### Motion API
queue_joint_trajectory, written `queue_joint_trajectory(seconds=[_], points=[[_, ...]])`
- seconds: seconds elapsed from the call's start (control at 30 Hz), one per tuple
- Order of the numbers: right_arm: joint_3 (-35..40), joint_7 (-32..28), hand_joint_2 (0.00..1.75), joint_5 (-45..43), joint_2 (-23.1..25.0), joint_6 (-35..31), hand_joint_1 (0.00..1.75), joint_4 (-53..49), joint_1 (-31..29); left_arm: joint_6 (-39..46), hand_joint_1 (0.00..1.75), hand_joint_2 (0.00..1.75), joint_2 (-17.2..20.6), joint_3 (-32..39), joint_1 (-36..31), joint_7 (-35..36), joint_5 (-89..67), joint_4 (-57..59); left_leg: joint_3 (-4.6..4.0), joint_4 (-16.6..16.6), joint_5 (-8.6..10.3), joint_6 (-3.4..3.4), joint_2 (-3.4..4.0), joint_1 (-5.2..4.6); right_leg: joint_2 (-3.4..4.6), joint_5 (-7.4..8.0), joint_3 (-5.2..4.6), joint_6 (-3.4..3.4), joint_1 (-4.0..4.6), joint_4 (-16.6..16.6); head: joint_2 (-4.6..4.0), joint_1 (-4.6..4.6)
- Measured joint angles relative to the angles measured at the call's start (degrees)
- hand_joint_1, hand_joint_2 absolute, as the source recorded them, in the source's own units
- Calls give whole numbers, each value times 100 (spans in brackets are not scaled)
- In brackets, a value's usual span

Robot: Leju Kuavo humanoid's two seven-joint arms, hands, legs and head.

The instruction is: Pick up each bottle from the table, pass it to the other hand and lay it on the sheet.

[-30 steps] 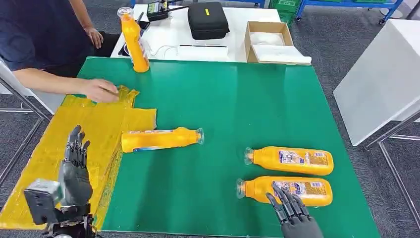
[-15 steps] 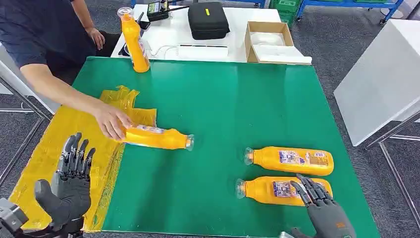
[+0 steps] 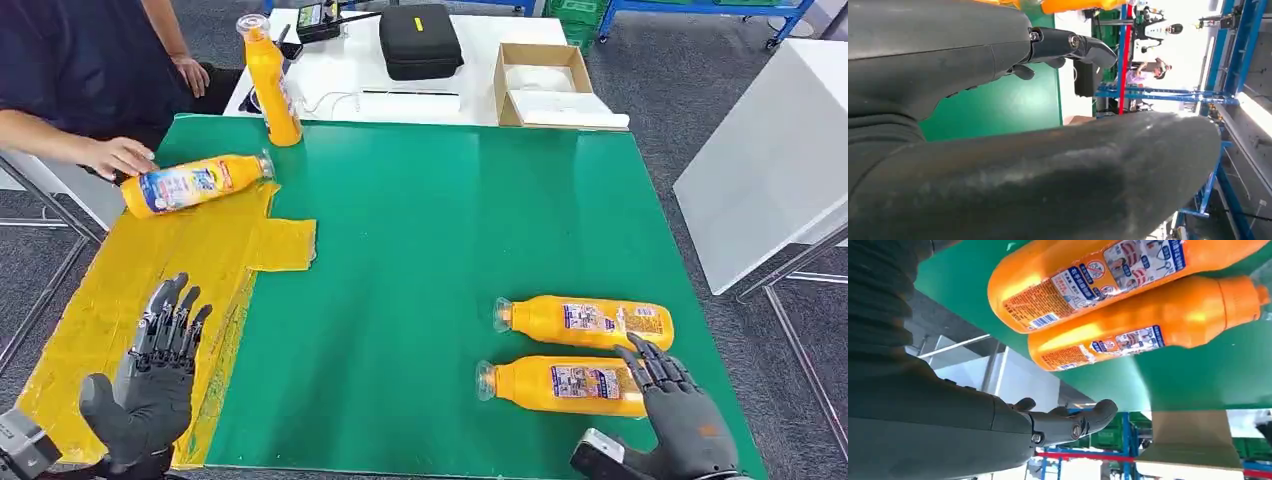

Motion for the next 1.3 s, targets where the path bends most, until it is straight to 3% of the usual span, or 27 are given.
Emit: queue_joint_trajectory(seconds=[0.5,0.83,1.17,1.2,1.23,1.3], points=[[-295,-321,175,-142,489,1165,0,729,-630,-9,0,0,11,-4,-191,205,-155,125,3,0,2,1,2,0,0,2,3,1,0,0,0,0],[-295,-271,175,-70,538,1327,0,1408,-909,-61,0,0,31,-4,-313,256,57,221,0,0,-1,1,1,0,1,1,2,1,0,0,0,2],[86,-288,175,-22,354,2076,0,2221,-1455,-160,0,0,52,-24,-599,426,361,433,15,1,1,2,1,1,1,1,14,1,1,0,0,2],[198,-284,175,-39,269,2074,30,2307,-1486,-164,0,0,57,-24,-635,433,393,465,22,1,-4,1,5,1,2,1,18,1,2,0,0,2],[318,-280,175,-46,201,2065,175,2415,-1531,-168,0,0,61,-28,-680,448,415,509,30,1,-8,0,9,1,5,1,21,1,2,-1,0,4],[528,-243,175,9,96,2113,175,2561,-1680,-177,0,0,72,-48,-786,533,505,564,53,1,-15,0,33,2,23,0,8,-1,8,-6,0,4]])
